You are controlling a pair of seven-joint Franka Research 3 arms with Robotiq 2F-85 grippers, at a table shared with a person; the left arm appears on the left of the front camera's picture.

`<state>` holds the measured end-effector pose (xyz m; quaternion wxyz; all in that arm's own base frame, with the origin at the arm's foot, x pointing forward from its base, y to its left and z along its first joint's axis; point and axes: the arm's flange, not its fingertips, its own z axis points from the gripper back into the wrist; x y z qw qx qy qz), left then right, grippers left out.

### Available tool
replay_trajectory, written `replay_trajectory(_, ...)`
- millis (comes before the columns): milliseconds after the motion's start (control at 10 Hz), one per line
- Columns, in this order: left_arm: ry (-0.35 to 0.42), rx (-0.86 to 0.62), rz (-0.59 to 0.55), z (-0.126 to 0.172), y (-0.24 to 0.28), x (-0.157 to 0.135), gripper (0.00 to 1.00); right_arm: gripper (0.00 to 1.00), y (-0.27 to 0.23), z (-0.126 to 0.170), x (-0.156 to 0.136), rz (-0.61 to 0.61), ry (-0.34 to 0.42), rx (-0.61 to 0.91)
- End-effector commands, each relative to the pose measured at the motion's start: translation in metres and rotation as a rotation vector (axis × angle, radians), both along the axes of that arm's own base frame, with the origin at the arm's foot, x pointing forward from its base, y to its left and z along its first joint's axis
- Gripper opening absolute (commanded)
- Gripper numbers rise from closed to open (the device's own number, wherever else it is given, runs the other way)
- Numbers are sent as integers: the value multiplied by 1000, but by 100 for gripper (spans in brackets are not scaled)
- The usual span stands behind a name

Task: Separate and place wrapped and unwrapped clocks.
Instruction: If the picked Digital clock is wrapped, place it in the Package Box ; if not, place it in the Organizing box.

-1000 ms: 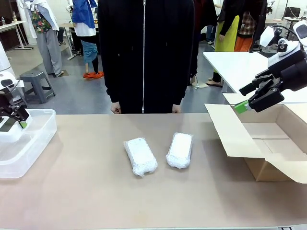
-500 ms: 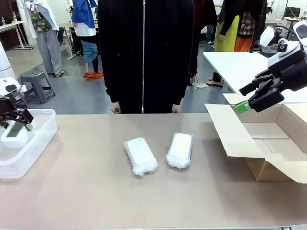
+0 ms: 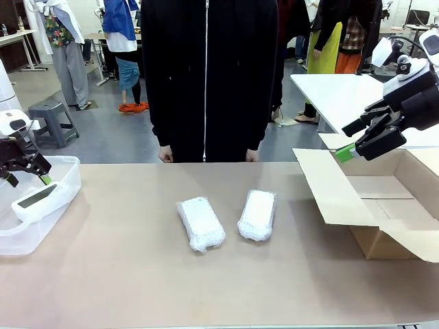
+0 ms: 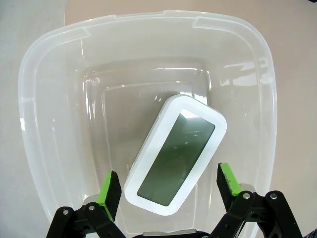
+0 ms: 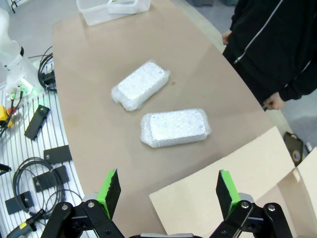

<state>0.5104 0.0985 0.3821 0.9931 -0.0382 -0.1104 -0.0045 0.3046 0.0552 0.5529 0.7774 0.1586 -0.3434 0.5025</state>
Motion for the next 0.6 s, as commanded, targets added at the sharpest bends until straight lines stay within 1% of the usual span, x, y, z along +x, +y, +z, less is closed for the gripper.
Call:
replay_trajectory(0, 2, -32, -19, 6, 6, -2, 100, 100, 0, -2, 1, 19, 5, 21)
replay_trajectory(200, 6, -52, -28, 30, 2, -17, 100, 100, 0, -2, 1, 19, 5, 21)
replay_trajectory(400, -27, -127, -11, 66, -7, -49, 100, 100, 0, -2, 1, 19, 5, 21)
replay_trajectory(500, -55, -87, -13, 83, -12, -69, 100, 100, 0, -2, 1, 19, 5, 21)
